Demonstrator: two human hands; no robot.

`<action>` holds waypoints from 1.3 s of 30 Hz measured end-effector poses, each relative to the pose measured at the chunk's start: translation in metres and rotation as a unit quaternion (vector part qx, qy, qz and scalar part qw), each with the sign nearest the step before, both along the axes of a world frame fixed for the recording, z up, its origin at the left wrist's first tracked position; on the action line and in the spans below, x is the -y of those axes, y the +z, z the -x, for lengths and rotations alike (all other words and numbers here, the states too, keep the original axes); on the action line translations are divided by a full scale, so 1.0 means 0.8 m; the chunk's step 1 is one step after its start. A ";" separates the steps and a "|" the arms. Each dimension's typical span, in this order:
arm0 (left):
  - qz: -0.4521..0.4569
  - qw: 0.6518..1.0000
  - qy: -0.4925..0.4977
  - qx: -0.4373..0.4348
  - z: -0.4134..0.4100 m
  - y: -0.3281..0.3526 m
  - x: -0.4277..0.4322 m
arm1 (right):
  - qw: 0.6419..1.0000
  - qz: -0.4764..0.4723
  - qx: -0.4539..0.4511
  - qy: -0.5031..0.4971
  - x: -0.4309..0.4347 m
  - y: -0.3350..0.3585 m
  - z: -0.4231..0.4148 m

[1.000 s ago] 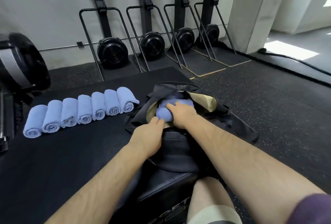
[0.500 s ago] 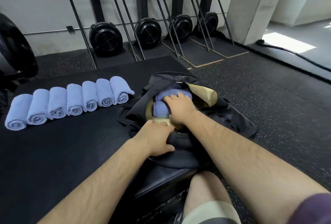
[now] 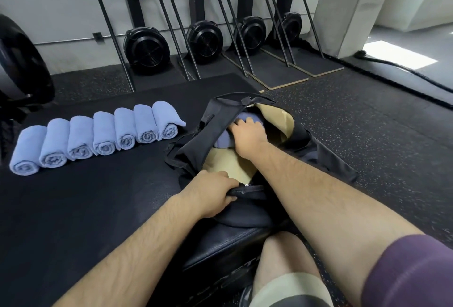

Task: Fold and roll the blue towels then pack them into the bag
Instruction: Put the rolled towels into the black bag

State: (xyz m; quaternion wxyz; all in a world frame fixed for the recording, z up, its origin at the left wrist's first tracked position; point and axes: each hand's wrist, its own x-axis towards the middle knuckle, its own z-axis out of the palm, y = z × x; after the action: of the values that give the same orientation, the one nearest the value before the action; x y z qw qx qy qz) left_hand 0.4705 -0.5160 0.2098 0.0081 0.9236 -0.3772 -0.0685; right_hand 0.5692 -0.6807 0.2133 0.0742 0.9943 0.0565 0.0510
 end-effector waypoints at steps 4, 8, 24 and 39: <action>0.021 0.999 0.017 0.040 -0.005 0.005 -0.005 | 0.998 -0.062 -0.008 0.030 0.017 0.005 0.018; 0.071 0.993 0.040 0.081 -0.004 0.027 -0.016 | 0.986 -0.145 0.076 0.025 0.022 0.017 0.049; 0.458 0.836 0.278 0.116 -0.010 0.070 -0.123 | 0.939 -0.294 0.104 0.145 -0.164 0.099 0.070; 0.206 0.890 0.393 0.102 -0.158 -0.042 -0.196 | 0.971 -0.223 -0.083 0.033 -0.236 0.016 -0.100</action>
State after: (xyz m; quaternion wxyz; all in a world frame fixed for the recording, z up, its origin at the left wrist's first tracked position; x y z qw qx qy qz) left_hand 0.5969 -0.3594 0.1758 0.1853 0.9759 0.0124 0.1141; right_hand 0.6490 -0.4917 0.2259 -0.1556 0.9842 0.0824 -0.0183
